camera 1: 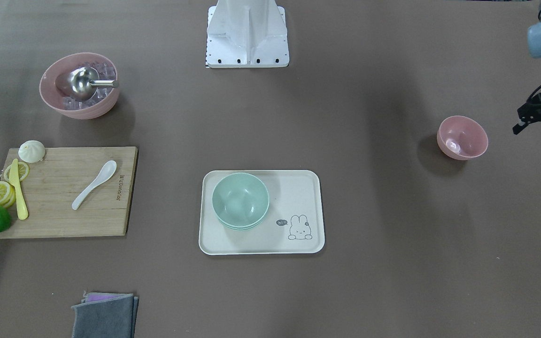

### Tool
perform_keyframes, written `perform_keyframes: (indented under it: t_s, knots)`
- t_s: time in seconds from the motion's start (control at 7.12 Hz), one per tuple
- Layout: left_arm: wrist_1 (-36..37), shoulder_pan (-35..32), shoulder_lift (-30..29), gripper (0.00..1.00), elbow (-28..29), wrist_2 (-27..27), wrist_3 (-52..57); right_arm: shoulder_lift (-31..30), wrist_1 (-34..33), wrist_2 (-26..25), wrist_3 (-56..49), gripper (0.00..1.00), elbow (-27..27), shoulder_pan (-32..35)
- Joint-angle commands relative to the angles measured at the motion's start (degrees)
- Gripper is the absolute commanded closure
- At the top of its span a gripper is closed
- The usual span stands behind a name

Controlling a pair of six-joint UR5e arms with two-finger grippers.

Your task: Stack pink bowl on green and place spoon

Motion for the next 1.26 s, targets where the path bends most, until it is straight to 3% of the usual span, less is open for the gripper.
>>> perform_keyframes:
  t_s: [0.0, 0.14, 0.28, 0.42, 0.56, 0.7, 1.12]
  knots:
    - [-4.5, 7.9, 1.73, 0.02, 0.76, 6.15, -5.56, 0.02, 0.13, -2.76, 2.43, 0.0, 0.59, -2.79]
    - [-7.38, 9.84, 1.39, 0.03, 3.99, 8.97, -5.57, 0.02, 0.13, -2.76, 2.34, 0.0, 0.5, -2.79]
    - [-12.98, 10.9, 0.69, 0.13, 8.89, 9.7, -5.66, 0.02, 0.22, -2.76, 2.34, 0.0, 0.59, -2.79]
    - [-16.17, 10.91, 0.07, 0.33, 11.03, 9.62, -5.92, 0.02, 0.22, -2.76, 2.34, 0.0, 0.5, -2.79]
    - [-16.46, 11.0, 0.07, 0.75, 10.96, 9.1, -5.92, 0.02, 0.22, -2.76, 2.34, 0.0, 0.59, -2.79]
    - [-16.55, 11.0, -0.02, 1.0, 10.62, 8.92, -5.75, 0.02, 0.31, -2.76, 2.34, 0.0, 0.59, -2.79]
    - [-17.7, 10.91, -1.25, 1.0, 9.3, 4.01, -5.92, 0.02, 0.4, -2.85, 2.43, 0.0, 0.59, -2.79]
